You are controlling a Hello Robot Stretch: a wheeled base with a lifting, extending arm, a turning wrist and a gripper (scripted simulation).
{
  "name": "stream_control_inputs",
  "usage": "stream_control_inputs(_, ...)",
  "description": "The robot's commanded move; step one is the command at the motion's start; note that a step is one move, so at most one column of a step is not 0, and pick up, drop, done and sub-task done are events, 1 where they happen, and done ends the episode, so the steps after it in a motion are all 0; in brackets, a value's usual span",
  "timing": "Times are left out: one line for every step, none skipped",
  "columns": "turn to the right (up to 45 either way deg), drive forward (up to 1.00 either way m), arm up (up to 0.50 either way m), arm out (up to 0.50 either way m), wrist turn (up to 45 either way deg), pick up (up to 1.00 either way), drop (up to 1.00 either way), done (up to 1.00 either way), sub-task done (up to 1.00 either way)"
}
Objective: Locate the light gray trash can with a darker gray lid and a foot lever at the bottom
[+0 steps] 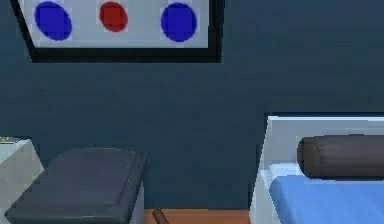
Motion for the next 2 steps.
stream_control_inputs(-33.0,0.00,0.00,0.00,0.0,0.00,0.00,0.00,0.00)
stream_control_inputs(0.0,0.00,0.00,0.00,0.0,0.00,0.00,1.00,0.00)
